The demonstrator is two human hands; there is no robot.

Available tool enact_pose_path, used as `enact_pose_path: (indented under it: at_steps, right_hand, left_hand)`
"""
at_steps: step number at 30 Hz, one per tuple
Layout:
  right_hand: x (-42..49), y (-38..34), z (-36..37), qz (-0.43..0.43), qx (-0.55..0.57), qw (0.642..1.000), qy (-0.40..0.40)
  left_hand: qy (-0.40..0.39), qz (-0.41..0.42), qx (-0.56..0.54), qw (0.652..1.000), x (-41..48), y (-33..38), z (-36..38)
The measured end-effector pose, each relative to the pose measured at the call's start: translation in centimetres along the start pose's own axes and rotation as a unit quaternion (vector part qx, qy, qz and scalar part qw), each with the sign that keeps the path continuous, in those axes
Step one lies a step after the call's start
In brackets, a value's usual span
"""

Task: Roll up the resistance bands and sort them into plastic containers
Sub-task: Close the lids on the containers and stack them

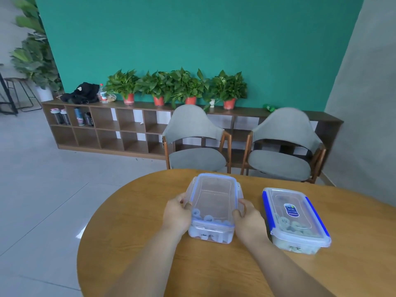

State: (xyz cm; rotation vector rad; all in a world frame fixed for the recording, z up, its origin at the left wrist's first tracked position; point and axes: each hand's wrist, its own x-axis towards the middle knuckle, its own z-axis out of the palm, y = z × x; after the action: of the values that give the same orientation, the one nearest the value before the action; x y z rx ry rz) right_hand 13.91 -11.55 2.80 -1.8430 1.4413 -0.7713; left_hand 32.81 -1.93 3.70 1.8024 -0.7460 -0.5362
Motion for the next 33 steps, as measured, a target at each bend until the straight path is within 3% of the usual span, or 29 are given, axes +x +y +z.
enact_pose_path:
  at_steps: [11,19,26,33]
  right_hand:
    - [-1.0,-0.2,0.2,-0.019,-0.009,1.0,0.023]
    - [-0.5,0.8,0.1,-0.008,-0.013,0.999,0.035]
    - [-0.2,0.5,0.2,-0.06,-0.107,0.992,0.028]
    - [0.2,0.6,0.4,-0.017,-0.043,0.999,0.01]
  left_hand:
    - [0.016,0.01,0.036,0.999,0.5,-0.4,0.2]
    - [-0.068,-0.008,0.016,0.997,0.6,-0.7,0.4]
    - [-0.062,0.012,0.096,0.993,0.4,-0.4,0.7]
    - [-0.072,0.009,0.081,0.994,0.9,-0.6,1.0]
